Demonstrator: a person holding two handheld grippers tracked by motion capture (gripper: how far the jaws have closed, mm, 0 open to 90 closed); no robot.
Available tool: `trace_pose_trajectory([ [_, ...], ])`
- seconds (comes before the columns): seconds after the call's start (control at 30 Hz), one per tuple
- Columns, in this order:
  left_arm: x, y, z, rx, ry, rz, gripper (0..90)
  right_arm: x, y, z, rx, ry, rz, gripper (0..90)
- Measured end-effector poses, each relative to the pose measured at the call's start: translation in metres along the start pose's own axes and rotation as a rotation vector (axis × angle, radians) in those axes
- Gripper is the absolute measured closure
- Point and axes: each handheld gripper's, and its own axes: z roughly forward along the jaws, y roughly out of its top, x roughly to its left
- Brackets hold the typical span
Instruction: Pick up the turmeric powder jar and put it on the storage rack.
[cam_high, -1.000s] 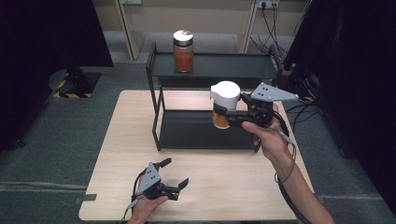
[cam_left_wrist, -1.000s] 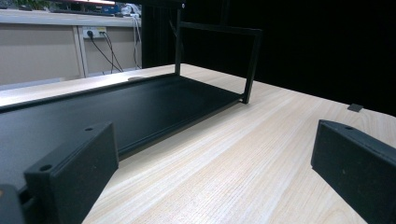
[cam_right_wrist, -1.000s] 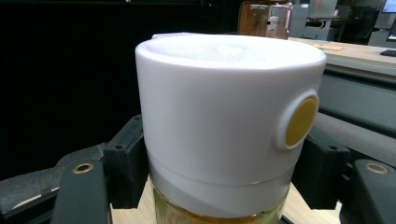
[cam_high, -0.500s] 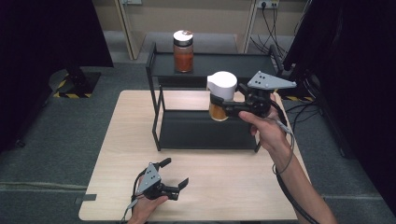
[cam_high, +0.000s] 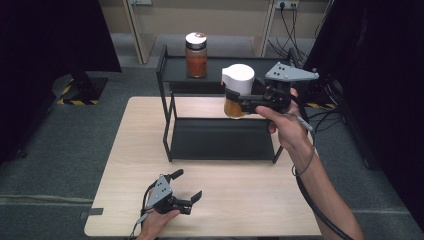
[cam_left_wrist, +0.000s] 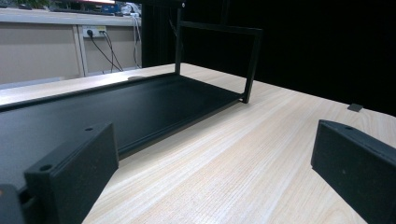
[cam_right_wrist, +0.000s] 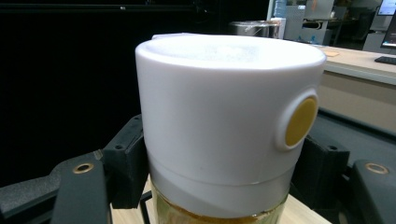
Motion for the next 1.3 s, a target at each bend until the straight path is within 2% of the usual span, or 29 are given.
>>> trace_pose_trajectory([
  [0.5, 0.0, 0.0, 0.0, 0.002, -0.005, -0.004, 0.4, -0.011, 0.017, 0.008, 0.007, -0.004, 0.032, 30.9],
  [0.83, 0.0, 0.0, 0.0, 0.002, -0.006, -0.003, 0.3, -0.014, 0.033, 0.014, 0.003, -0.042, 0.038, 30.9],
  [1.3, 0.0, 0.0, 0.0, 0.0, -0.007, -0.004, 0.3, -0.019, 0.046, 0.031, 0.015, -0.108, 0.051, 30.9],
])
